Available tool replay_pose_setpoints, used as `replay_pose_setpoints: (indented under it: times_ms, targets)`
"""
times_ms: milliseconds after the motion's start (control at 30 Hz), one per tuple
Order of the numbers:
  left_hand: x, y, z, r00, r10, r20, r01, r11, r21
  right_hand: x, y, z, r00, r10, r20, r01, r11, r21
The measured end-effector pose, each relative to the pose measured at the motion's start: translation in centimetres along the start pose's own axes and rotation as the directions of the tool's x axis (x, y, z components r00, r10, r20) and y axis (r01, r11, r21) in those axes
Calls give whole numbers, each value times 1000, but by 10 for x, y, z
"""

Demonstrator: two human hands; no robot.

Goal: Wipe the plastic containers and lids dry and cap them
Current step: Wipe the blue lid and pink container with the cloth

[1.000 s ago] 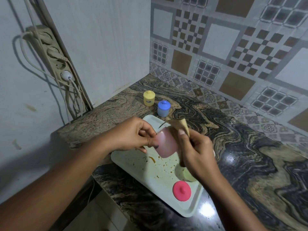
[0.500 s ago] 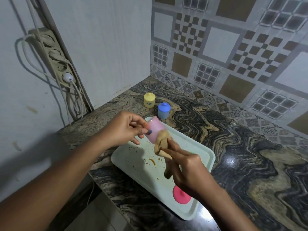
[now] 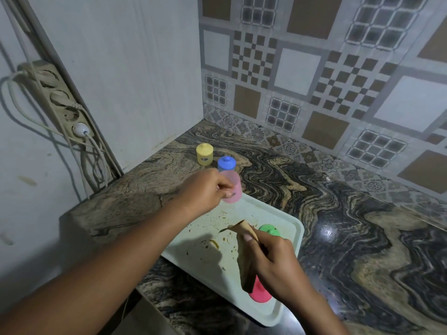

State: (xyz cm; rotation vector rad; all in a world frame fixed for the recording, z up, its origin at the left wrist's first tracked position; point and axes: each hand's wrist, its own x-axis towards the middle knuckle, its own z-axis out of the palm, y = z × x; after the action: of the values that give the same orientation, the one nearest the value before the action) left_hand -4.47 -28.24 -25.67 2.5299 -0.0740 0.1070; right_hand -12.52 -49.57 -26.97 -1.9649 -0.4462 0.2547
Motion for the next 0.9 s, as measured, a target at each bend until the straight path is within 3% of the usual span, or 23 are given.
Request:
replay_pose_setpoints:
  times_ms: [167, 367, 600, 900]
  targets:
    - [65, 7, 40, 999, 44, 30, -47, 992, 117, 3, 15, 0, 996, 48, -75, -45, 998, 42]
    - [113, -8, 68, 997, 46, 63, -64, 947, 315, 24, 33, -7, 974, 193, -118, -165, 963, 211]
    - [142, -20, 109, 975, -29, 220, -45, 945, 324, 40, 44, -30, 960, 252, -123, -204, 928, 311]
    - [140, -18, 114, 978, -49, 204, -32, 926, 376, 47, 44, -30, 952, 291, -91, -234, 888, 396]
